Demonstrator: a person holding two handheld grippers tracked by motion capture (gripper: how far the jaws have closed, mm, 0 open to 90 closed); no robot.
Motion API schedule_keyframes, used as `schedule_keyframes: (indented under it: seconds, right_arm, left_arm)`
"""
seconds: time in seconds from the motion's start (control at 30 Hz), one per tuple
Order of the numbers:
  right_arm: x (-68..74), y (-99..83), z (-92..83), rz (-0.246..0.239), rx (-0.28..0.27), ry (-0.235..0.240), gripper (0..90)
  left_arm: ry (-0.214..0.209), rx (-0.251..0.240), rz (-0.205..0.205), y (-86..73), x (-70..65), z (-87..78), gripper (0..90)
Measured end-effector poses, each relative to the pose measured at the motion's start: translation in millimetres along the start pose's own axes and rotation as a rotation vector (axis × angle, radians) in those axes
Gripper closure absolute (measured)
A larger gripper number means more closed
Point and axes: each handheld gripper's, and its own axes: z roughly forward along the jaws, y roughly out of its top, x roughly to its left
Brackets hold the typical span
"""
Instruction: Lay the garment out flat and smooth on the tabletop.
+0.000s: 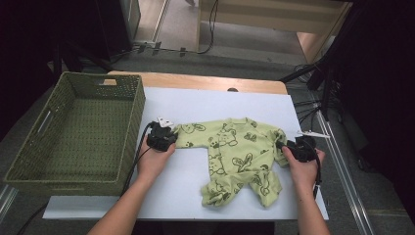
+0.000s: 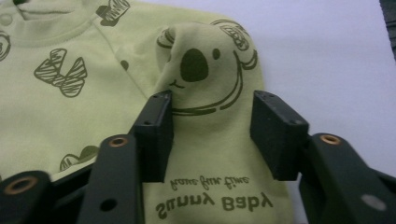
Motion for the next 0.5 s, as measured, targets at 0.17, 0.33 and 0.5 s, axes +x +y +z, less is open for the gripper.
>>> schedule_keyframes:
  seconds: [0.17,0.33,0.5]
  right_arm:
    - [1.5,-0.4,-0.8,-0.049,0.026,0.045,79.5]
    - [-4.2,0.4,-7.3,-0.064,-0.011,0.029,86.6]
    - [-8.1,9.0,-28.1,-0.104,-0.12,-0.052,86.6]
  left_arm:
    - [-0.006,0.001,0.003,-0.1,0.6,-0.1,82.3]
    - [-0.011,0.003,-0.009,0.4,1.0,0.1,82.3]
    - [-0.012,0.003,-0.007,0.3,1.3,0.0,82.3]
